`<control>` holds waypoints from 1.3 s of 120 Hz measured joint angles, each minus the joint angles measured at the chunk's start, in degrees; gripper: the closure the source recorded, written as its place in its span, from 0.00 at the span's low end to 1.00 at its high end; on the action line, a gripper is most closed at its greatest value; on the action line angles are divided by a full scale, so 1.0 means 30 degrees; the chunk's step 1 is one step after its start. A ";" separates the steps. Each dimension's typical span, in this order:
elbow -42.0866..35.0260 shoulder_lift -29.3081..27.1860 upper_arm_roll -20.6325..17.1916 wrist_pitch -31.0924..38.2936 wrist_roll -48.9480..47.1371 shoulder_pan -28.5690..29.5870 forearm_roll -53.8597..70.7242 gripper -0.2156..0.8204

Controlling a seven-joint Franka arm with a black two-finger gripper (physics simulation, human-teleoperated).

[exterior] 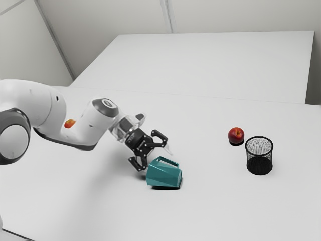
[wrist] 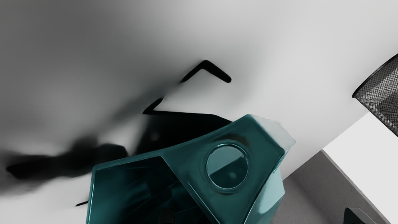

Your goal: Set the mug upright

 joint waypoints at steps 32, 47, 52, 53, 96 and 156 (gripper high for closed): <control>0.0147 -0.0034 -0.0119 0.0484 -0.0117 -0.0038 0.0315 0.79; 0.0410 -0.0137 -0.0181 0.0706 -0.0176 -0.0186 0.0582 0.87; 0.0520 -0.0194 -0.0280 0.0776 -0.0199 -0.0213 0.0641 0.90; 0.0539 -0.0210 -0.0295 0.0789 -0.0205 -0.0218 0.0653 0.90; 0.0774 -0.1489 -0.0854 0.1840 -0.0552 -0.0564 0.4034 0.96; 0.0817 -0.4092 -0.1224 0.5378 -0.0782 -0.1614 1.7785 0.97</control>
